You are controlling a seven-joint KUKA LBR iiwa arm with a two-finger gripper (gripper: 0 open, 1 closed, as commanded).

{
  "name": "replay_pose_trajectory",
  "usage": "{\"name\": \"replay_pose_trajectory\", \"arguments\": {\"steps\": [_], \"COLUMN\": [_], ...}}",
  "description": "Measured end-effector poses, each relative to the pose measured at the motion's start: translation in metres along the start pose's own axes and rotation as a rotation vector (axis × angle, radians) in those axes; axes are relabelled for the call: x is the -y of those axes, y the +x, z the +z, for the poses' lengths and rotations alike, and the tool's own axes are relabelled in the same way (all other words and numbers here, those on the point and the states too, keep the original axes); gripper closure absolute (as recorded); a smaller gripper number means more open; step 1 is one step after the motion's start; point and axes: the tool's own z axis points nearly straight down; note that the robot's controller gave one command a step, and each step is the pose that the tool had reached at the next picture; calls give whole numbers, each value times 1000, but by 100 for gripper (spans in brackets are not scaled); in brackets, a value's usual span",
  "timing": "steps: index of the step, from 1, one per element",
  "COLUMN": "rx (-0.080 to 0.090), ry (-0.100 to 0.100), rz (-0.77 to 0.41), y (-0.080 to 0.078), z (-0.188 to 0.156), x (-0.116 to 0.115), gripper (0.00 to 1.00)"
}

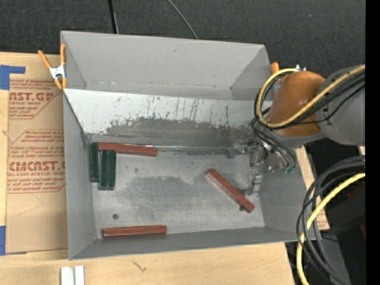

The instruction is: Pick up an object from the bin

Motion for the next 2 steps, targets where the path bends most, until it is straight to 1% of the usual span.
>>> {"name": "replay_pose_trajectory", "arguments": {"steps": [1, 2], "rx": [0, 3], "ry": [0, 0], "rz": [0, 124], "y": [0, 21], "z": [0, -2], "x": [0, -6], "gripper": [0, 0]}}
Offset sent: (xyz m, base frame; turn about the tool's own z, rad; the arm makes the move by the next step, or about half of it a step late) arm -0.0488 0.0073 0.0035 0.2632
